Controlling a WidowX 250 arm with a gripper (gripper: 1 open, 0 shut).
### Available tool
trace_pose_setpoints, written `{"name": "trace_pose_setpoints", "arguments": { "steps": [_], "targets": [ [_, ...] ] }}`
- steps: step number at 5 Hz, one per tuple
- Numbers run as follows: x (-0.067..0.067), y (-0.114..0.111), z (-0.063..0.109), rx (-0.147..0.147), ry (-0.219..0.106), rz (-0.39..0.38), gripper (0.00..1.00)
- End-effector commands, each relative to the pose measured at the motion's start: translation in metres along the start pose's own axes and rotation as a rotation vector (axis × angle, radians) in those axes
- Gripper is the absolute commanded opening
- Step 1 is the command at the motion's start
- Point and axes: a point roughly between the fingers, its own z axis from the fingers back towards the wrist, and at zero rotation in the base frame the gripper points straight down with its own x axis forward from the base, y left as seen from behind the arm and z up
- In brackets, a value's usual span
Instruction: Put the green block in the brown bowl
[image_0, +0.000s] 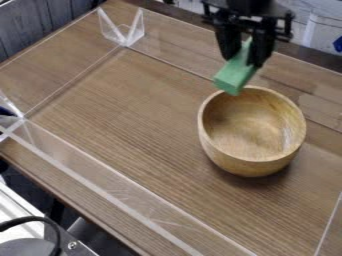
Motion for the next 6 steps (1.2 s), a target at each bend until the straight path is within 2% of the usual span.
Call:
{"name": "trace_pose_setpoints", "arguments": {
  "steps": [1, 2, 3, 6],
  "targets": [
    [-0.001, -0.014, 0.009, -0.019, -0.098, -0.037, 0.00],
    [-0.016, -0.023, 0.000, -0.031, -0.059, -0.066, 0.00],
    [-0.022, -0.029, -0.007, -0.039, -0.031, -0.084, 0.00],
    [-0.002, -0.029, -0.047, -0.063, 0.033, -0.071, 0.00]
  ]
}}
